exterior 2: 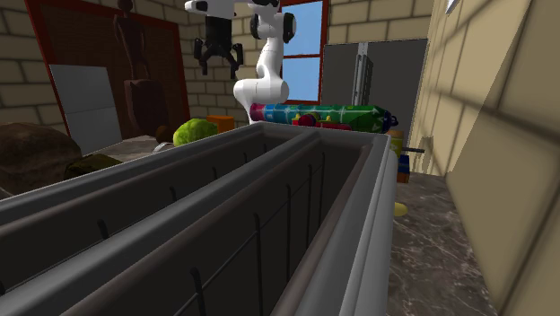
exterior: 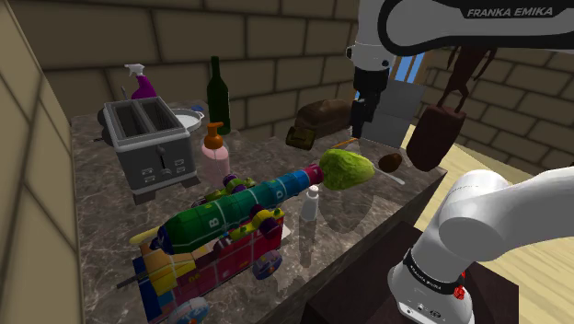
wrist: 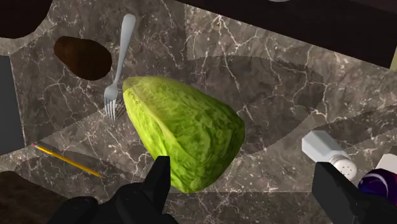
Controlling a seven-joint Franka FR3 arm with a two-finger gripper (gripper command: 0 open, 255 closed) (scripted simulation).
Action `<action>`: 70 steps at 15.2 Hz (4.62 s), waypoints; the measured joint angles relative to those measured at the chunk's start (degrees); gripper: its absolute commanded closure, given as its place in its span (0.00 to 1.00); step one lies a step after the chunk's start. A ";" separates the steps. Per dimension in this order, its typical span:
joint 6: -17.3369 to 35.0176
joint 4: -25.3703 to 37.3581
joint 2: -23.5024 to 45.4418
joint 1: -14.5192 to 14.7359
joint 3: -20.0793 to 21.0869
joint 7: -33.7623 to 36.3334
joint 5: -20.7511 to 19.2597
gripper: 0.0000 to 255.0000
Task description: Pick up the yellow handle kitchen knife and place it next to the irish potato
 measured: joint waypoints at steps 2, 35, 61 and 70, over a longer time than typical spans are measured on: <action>0.82 0.16 0.95 0.26 -0.10 -0.55 -0.03 0.00; 29.77 29.61 56.66 17.37 9.61 -29.80 1.33 0.00; 35.69 34.91 68.06 21.10 12.28 -33.99 -1.26 1.00; 33.77 35.83 67.01 21.03 12.49 -34.22 -0.86 1.00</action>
